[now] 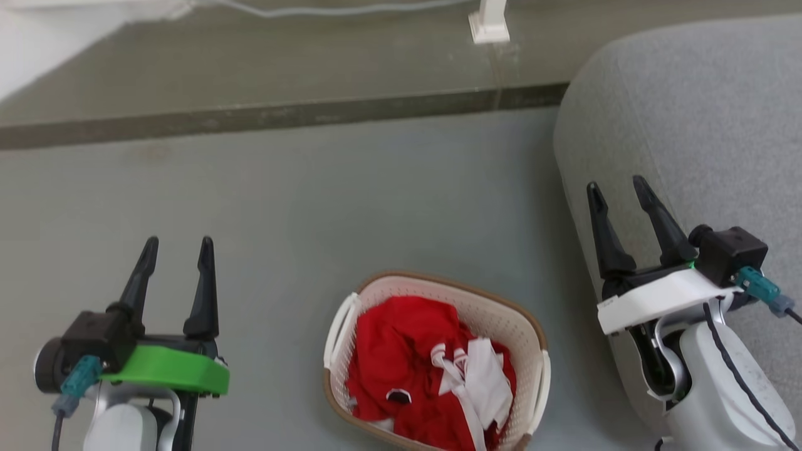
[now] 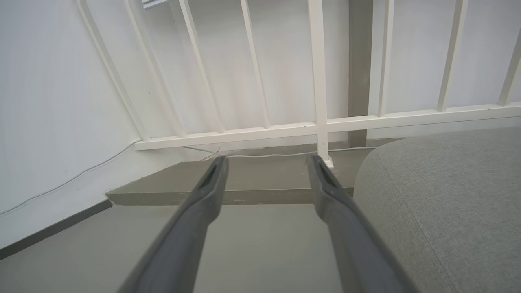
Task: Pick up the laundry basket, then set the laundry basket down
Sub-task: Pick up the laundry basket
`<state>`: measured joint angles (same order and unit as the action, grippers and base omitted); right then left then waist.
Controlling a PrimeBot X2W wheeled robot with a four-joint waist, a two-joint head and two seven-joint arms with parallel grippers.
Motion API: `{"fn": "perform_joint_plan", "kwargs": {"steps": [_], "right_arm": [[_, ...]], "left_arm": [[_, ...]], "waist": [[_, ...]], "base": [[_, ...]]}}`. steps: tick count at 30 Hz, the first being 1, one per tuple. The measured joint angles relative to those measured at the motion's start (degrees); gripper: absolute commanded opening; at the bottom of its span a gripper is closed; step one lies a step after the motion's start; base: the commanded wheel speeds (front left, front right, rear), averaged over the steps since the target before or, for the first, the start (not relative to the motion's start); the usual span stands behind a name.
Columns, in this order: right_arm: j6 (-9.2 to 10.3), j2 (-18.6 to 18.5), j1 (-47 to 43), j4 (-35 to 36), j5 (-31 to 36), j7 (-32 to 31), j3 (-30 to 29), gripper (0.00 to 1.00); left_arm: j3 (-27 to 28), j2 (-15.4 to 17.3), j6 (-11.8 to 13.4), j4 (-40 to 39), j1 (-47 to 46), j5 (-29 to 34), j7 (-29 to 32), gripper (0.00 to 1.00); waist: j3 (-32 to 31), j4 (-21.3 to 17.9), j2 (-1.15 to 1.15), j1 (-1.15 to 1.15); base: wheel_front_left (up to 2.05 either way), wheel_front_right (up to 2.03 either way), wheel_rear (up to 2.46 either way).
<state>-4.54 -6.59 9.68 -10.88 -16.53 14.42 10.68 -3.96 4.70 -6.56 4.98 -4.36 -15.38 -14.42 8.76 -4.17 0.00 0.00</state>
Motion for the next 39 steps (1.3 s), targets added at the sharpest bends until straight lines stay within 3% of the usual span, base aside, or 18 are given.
{"fn": "perform_joint_plan", "kwargs": {"steps": [8,18,39], "right_arm": [[0.02,0.7,2.0,1.6,0.3,0.0,-1.0,1.0],[0.08,1.5,4.4,3.0,0.6,0.0,-1.3,1.0],[0.0,3.2,10.9,5.6,0.8,0.0,-1.2,1.0]], "left_arm": [[0.0,0.2,-0.3,0.3,-3.7,0.0,0.0,1.0],[-2.6,2.2,-0.5,6.1,-7.8,-0.2,0.0,1.0],[-19.1,8.0,-0.6,23.5,-21.8,-6.9,3.3,1.0]], "waist": [[5.7,-1.3,0.0,0.0],[12.6,-2.6,0.0,0.0],[27.8,-7.6,0.0,0.0]], "base": [[0.0,0.0,0.0],[0.0,0.0,0.0],[0.0,0.0,0.0]]}}
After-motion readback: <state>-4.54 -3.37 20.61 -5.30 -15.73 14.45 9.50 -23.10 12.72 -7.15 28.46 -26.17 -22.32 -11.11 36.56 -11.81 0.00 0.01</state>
